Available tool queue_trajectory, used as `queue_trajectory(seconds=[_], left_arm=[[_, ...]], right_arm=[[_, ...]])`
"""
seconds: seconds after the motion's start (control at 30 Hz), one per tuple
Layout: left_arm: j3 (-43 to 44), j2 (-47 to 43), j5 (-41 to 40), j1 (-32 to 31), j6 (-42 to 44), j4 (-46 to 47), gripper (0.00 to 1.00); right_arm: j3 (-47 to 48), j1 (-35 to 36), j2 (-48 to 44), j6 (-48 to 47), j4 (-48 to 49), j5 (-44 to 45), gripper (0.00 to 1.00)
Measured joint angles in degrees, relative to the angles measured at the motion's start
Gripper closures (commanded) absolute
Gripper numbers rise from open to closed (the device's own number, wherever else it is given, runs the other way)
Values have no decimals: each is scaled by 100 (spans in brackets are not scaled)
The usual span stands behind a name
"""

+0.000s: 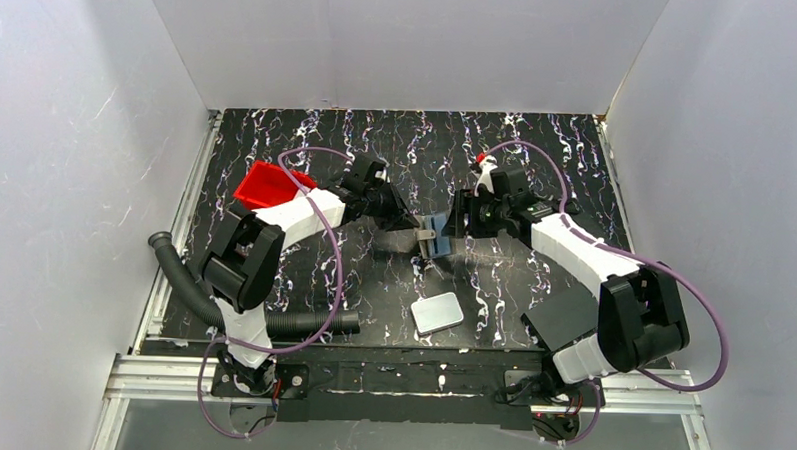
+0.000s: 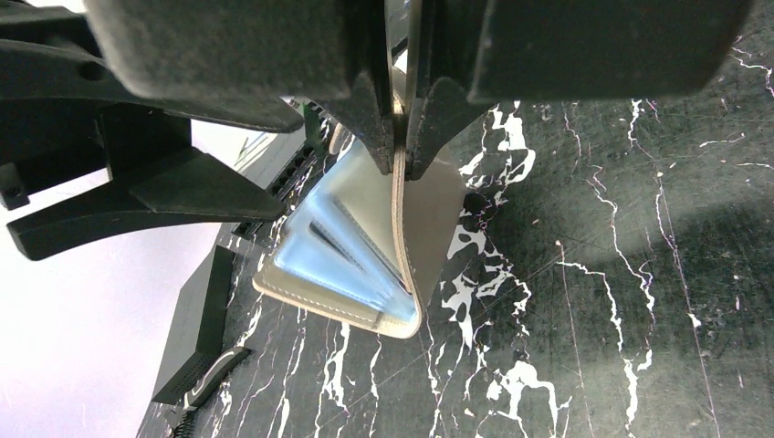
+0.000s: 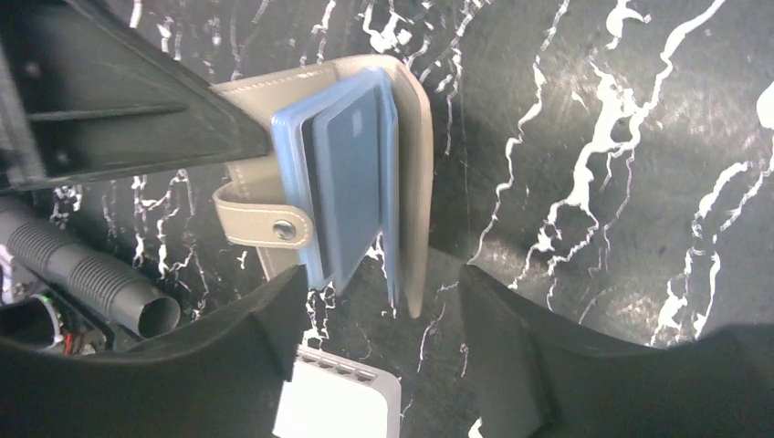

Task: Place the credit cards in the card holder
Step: Open the card holder at the center of the board.

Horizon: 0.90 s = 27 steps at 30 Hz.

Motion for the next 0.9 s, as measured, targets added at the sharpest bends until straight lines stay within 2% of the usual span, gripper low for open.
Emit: queue_trajectory(seconds=[0.07,0.2,0.23,0.37,0.5,0.57,0.67,0.73,0.83,0.9], left_arm=[[0,2,7,2,0,9,100],[0,2,55,2,-42,24,100],[0,2,68,2,-52,35,100],[0,2,109,31,-63,59,100],[-4,13,236,107,-35,116,100],[-2,55,319,157,70,129,100],[42,229,461,219,330,48,100],[111,398,540,254,514,-7,100],[188,619,605,264,769,-79,100],[267,758,608,269,999,-177,100]], right_arm=[[0,98,11,-63,-101,223,37],[153,330,11,-262,-422,804,30],[223,404,11,-321,-501,944,31],[387,597,-7,-481,-608,1178,49],[382,557,-4,-422,-531,1123,50],[374,442,-4,-374,-411,988,51],[284,96,28,-199,-44,584,63],[240,-142,179,-42,258,208,65],[114,-382,643,293,890,-352,54],[-68,-415,1010,452,1231,-695,51]])
